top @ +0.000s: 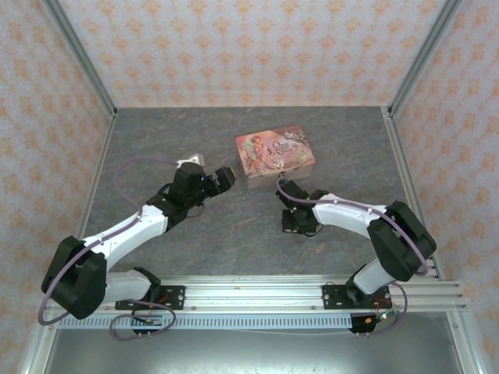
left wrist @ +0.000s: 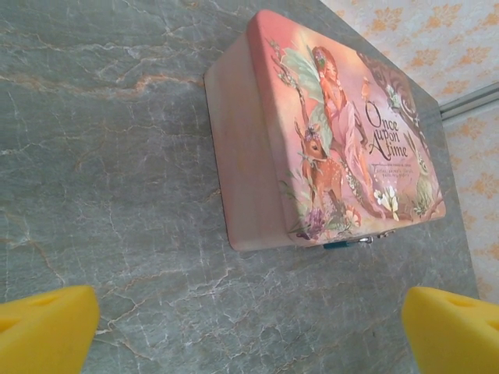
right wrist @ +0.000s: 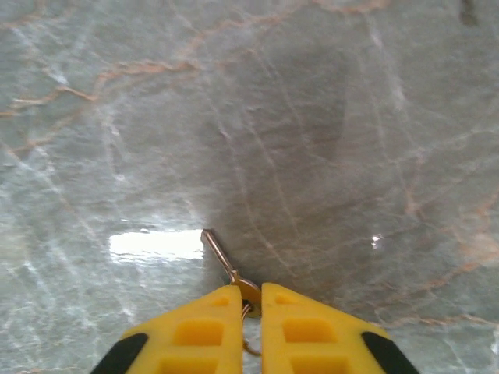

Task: Unlock a padlock with a key

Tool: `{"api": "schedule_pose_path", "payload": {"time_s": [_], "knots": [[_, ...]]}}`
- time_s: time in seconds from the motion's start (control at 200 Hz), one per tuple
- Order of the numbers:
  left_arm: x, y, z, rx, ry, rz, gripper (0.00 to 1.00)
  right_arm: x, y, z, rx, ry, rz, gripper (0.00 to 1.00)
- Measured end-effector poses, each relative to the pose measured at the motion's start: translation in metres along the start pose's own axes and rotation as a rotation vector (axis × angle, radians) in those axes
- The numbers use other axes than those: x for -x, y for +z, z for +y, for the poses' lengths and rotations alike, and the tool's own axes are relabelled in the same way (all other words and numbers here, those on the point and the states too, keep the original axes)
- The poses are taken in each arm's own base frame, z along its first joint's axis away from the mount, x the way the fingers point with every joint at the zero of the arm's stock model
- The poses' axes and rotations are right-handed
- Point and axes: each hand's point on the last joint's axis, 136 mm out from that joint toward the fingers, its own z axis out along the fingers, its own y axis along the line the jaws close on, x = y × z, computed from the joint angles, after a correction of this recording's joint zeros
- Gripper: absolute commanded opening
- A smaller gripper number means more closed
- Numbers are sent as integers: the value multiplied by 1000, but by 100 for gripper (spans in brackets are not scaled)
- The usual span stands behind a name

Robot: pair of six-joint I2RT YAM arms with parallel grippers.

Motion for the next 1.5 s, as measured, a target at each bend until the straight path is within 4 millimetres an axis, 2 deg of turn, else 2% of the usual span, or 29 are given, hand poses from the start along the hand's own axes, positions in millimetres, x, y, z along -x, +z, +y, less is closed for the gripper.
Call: {"api": "schedule_pose_path", "payload": {"time_s": [0.155, 0.38, 0.54, 0.716, 0.871, 0.956, 1.046, 1.211, 1.326, 1.501], "knots": [[2, -4, -2, -9, 2, -8, 100, 3, -3, 3, 18, -1, -19, 1], [2, -6, -4, -10, 3, -2, 100, 5, -21, 6, 84, -14, -81, 0], [9, -12, -23, -72, 3, 2, 100, 14, -40, 22, 204, -19, -162, 0], [16, -24, -59, -223, -2, 20, 95, 28, -82, 55, 456, -41, -306, 0], [19, -39, -102, -414, -9, 61, 80, 46, -149, 82, 739, -87, -510, 0], [23, -56, -134, -538, 11, 77, 76, 55, -188, 93, 869, -122, -607, 0], [24, -74, -165, -648, 50, 95, 70, 55, -215, 101, 967, -165, -655, 0], [12, -95, -200, -775, 123, 140, 58, 49, -243, 115, 1077, -229, -668, 0], [2, -91, -205, -791, 142, 179, 50, 49, -256, 119, 1122, -236, -681, 0], [-10, -83, -205, -785, 165, 221, 38, 49, -262, 121, 1150, -224, -685, 0]]}}
